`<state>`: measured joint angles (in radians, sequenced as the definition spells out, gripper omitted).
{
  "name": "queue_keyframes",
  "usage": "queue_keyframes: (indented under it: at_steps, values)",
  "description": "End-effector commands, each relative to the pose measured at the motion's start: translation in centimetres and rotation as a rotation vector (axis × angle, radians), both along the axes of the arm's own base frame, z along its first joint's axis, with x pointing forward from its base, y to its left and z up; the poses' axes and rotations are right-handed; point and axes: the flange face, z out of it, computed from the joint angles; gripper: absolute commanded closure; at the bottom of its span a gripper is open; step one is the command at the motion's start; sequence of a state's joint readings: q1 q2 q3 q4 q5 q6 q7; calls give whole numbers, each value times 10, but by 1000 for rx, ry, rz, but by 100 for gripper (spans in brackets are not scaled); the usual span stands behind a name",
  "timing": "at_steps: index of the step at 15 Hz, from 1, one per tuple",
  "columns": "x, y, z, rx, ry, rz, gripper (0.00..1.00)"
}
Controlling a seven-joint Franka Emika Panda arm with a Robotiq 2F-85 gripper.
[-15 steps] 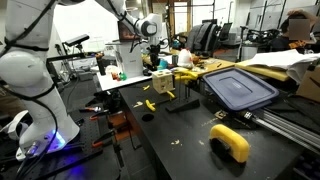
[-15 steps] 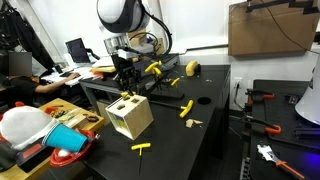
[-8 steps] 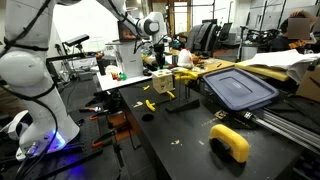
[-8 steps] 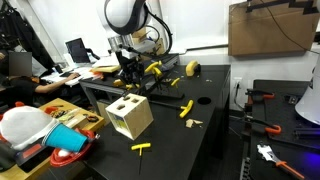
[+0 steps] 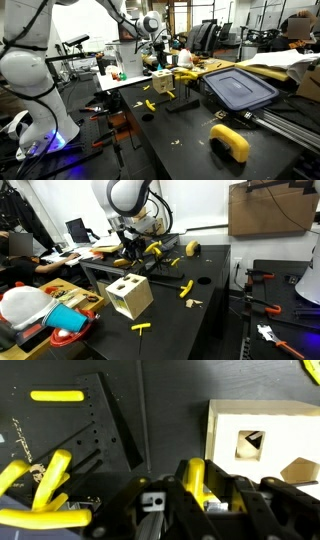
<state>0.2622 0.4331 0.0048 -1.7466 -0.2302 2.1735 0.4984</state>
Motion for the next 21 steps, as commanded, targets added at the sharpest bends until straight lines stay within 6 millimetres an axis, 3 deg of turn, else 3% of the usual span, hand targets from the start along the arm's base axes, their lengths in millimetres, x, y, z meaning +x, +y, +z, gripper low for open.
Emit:
queue_keyframes:
  at_steps: [1, 7, 13, 21]
  values:
    - [-6, 10, 9, -15, 35, 27, 94]
    - [10, 18, -16, 90, 123, 19, 94]
    - [35, 9, -30, 150, 129, -50, 94]
    - [17, 10, -32, 202, 149, -94, 94]
